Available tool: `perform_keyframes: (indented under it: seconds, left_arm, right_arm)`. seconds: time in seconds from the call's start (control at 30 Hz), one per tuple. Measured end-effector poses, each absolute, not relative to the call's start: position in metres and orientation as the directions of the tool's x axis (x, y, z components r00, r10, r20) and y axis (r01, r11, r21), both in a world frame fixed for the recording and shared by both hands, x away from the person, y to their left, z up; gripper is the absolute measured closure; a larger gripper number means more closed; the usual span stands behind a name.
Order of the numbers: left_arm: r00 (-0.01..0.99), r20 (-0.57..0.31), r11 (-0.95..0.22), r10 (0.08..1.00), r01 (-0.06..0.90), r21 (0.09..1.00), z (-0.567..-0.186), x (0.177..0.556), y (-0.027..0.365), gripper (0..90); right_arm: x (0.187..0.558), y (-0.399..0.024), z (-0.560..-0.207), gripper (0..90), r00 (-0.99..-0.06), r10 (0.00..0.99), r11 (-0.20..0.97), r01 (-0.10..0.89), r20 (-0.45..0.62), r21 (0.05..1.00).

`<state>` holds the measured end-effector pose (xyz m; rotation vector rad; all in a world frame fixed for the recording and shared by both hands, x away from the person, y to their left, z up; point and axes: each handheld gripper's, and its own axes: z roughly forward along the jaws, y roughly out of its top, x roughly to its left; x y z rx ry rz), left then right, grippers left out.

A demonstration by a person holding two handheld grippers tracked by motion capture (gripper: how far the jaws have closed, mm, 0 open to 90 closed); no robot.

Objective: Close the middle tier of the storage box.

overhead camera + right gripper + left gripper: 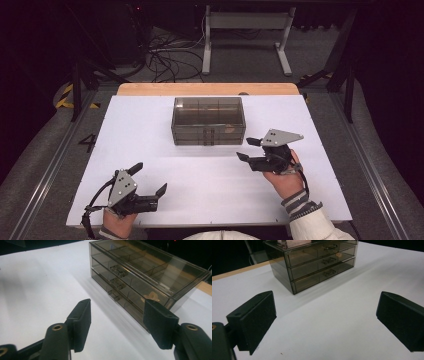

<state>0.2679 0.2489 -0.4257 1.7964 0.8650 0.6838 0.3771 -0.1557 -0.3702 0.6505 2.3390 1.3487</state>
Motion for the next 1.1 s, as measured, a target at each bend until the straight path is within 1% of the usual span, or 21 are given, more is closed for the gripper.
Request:
perform_keyframes:
  seconds: [0.03,0.13,0.2,0.27,0.37,0.47,0.5,0.73,0.87,1.0,1.1]
  left_arm:
    - [0.586,0.066,-0.258,0.807,0.250,0.933,-0.426,0.268,0.249,3.4]
    - [0.587,0.065,-0.257,0.807,0.251,0.933,-0.426,0.268,0.249,3.4]
    - [0.585,0.060,-0.252,0.809,0.252,0.934,-0.426,0.268,0.248,3.4]
    - [0.585,0.076,-0.263,0.807,0.242,0.934,-0.425,0.269,0.249,3.4]
    - [0.586,0.070,-0.261,0.807,0.247,0.933,-0.425,0.269,0.248,3.4]
    - [0.586,0.078,-0.266,0.806,0.241,0.933,-0.425,0.269,0.248,3.4]
    - [0.587,0.068,-0.259,0.807,0.248,0.933,-0.425,0.268,0.248,3.4]
    - [0.583,0.074,-0.260,0.809,0.242,0.935,-0.425,0.267,0.251,3.4]
    - [0.585,0.069,-0.259,0.808,0.247,0.934,-0.425,0.267,0.250,3.4]
    - [0.586,0.065,-0.256,0.808,0.250,0.934,-0.425,0.267,0.249,3.4]
    - [0.586,0.064,-0.256,0.808,0.250,0.934,-0.425,0.268,0.249,3.4]
  right_arm:
    - [0.375,-0.159,-0.371,37.6,-0.832,0.549,0.440,0.207,-0.079,0.874]
    - [0.369,-0.169,-0.374,35.8,-0.830,0.553,0.433,0.206,-0.078,0.878]
    - [0.366,-0.177,-0.378,33.6,-0.830,0.554,0.413,0.213,-0.059,0.886]
    - [0.365,-0.183,-0.381,33.0,-0.830,0.555,0.400,0.219,-0.046,0.890]
    - [0.364,-0.187,-0.381,32.4,-0.825,0.563,0.384,0.216,-0.043,0.898]
    - [0.363,-0.188,-0.381,30.3,-0.823,0.566,0.377,0.211,-0.044,0.902]
    - [0.363,-0.188,-0.382,29.3,-0.824,0.565,0.375,0.211,-0.042,0.903]
    - [0.361,-0.193,-0.388,14.7,-0.833,0.549,0.385,0.184,-0.064,0.904]
    - [0.359,-0.198,-0.394,6.8,-0.840,0.539,0.382,0.184,-0.058,0.906]
    - [0.359,-0.203,-0.401,1.4,-0.840,0.542,0.371,0.219,-0.019,0.903]
    - [0.358,-0.208,-0.409,0.4,-0.839,0.545,0.357,0.238,0.006,0.903]
